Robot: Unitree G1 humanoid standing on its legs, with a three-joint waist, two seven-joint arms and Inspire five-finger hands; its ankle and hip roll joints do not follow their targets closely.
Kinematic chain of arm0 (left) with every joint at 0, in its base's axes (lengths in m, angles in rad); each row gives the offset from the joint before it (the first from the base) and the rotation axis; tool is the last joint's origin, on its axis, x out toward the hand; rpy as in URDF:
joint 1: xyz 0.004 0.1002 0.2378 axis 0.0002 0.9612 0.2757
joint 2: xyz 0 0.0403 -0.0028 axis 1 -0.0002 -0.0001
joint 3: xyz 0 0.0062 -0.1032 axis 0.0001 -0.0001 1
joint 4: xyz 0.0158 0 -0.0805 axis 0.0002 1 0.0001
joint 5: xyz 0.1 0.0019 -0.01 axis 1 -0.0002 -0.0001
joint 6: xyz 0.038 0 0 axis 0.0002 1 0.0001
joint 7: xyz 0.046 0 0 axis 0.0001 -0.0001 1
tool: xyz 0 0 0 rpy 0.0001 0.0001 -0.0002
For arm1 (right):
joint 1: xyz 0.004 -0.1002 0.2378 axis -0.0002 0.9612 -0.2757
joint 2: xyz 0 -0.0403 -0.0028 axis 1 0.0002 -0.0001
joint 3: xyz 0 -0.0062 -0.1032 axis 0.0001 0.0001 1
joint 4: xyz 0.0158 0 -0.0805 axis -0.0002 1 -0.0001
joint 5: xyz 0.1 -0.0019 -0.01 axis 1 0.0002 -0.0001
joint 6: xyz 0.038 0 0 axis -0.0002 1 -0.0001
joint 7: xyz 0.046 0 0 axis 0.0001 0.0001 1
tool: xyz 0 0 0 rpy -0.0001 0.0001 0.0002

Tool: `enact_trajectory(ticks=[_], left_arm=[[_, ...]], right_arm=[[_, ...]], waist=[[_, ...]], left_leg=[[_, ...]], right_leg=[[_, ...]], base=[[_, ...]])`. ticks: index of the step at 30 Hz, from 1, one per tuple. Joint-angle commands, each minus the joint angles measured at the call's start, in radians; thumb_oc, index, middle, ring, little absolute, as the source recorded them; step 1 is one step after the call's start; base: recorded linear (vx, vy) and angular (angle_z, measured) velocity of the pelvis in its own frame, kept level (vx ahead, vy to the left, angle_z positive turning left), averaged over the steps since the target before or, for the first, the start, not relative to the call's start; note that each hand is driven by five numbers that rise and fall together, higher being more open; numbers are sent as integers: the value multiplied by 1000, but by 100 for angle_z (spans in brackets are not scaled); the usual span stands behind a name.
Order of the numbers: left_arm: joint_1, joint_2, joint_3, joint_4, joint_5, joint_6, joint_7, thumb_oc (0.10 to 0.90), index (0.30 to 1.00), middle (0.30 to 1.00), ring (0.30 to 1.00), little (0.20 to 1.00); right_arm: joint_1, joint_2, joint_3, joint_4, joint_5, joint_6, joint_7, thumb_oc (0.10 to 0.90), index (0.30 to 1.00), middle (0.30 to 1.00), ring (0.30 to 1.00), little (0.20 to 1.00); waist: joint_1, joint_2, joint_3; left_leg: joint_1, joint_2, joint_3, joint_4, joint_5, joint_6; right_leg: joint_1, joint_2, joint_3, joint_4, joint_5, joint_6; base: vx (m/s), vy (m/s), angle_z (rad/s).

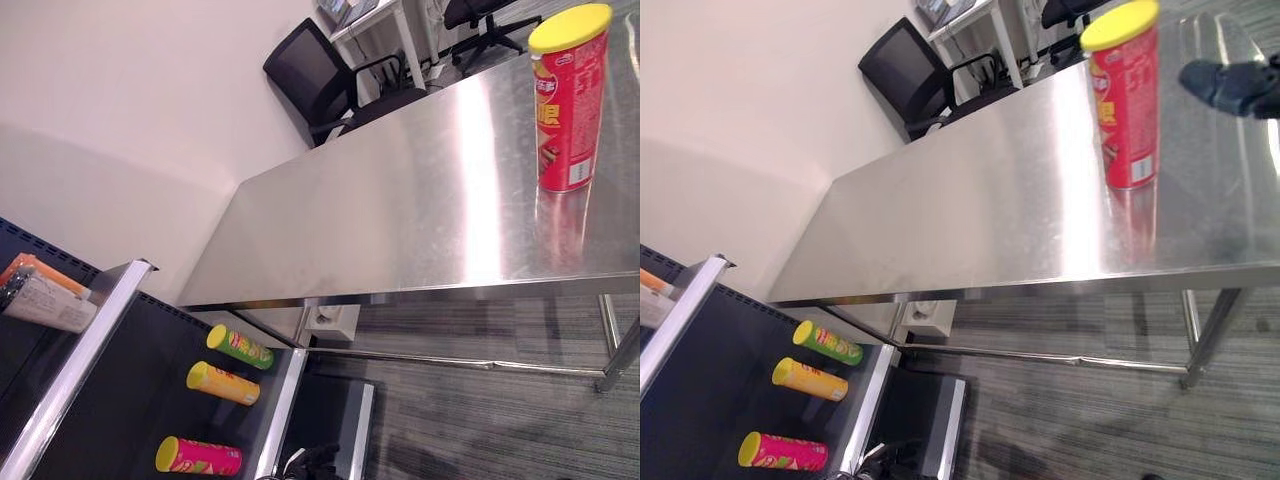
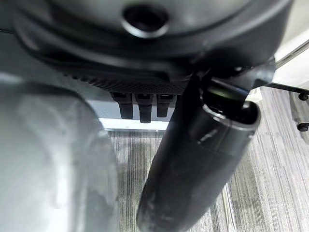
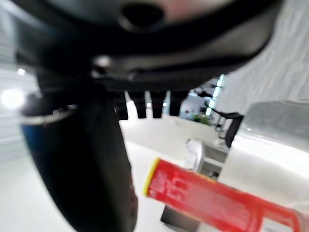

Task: Put the goods on the table back onto the shelves and tidy them up.

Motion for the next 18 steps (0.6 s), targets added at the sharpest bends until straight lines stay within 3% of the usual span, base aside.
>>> enact_trajectory(ticks=[1, 6, 11, 18], left_arm=[[-68, -558, -45, 76, 10, -19, 11, 800, 900, 900, 900, 900], [-55, -558, -53, 59, 8, -19, 11, 800, 900, 900, 900, 900], [-39, -558, -25, 48, 1, -19, 12, 800, 900, 900, 900, 900], [-10, -558, 87, 56, -28, -15, 23, 800, 900, 900, 900, 900]], right_arm=[[96, 39, -67, 54, 14, -95, -36, 800, 900, 900, 900, 900], [116, 70, -67, 91, 29, -85, -33, 800, 900, 900, 900, 900], [173, 168, -67, 135, 60, -103, -48, 800, 900, 900, 900, 900], [303, 351, -79, 191, 96, -153, -87, 800, 900, 900, 900, 900]], waist=[[59, 83, -127], [62, 83, -132], [43, 83, -139], [-41, 83, -129]], left_leg=[[-53, 18, -23, -82, 127, -11], [-58, 13, -23, -83, 128, -10], [-64, 3, -23, -82, 131, -8], [-53, -15, -29, -82, 137, -5]], right_leg=[[85, 78, -116, 42, -230, -84], [80, 72, -116, 38, -230, -83], [74, 60, -113, 35, -230, -81], [92, 40, -117, 33, -235, -79]], base=[[0, 0, 0], [3, 3, 1], [1, 1, -1], [-14, 17, 5]])
